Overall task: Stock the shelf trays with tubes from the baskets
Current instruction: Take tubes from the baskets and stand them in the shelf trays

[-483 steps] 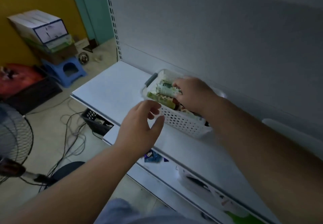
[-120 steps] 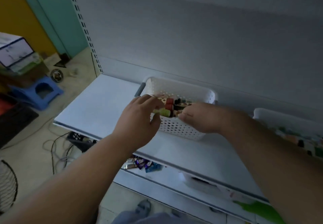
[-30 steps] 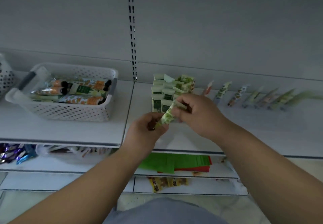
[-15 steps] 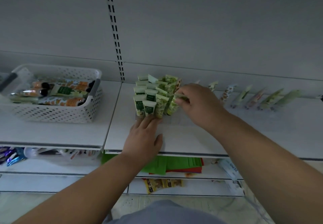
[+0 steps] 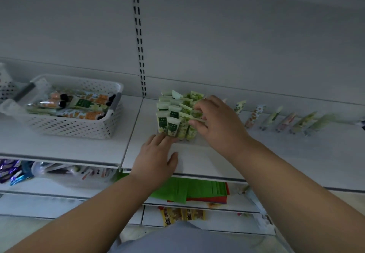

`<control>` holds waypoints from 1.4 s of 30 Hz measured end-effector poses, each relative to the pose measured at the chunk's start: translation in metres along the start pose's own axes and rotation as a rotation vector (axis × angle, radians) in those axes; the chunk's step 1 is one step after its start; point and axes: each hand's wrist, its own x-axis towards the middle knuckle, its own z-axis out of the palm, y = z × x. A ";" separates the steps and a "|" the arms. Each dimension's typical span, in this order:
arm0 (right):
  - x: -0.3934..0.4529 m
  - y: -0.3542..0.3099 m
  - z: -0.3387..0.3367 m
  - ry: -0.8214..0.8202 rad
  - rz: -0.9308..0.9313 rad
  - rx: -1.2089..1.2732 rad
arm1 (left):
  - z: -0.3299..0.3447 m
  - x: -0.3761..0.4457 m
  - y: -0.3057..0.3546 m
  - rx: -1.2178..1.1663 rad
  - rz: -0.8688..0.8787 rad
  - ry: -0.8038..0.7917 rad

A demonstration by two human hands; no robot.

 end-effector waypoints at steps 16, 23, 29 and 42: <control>0.083 -0.282 0.058 0.009 -0.340 0.261 | -0.194 -0.127 -0.200 0.102 -0.399 0.317; 0.133 -0.419 0.124 -0.107 -0.321 0.289 | -0.300 -0.170 -0.328 0.197 -0.454 0.362; 0.180 -0.457 0.150 -0.204 -0.237 0.255 | -0.343 -0.151 -0.384 0.120 -0.435 0.299; 0.345 -0.484 0.244 -0.355 -0.253 0.075 | -0.389 -0.060 -0.485 0.048 -0.350 0.346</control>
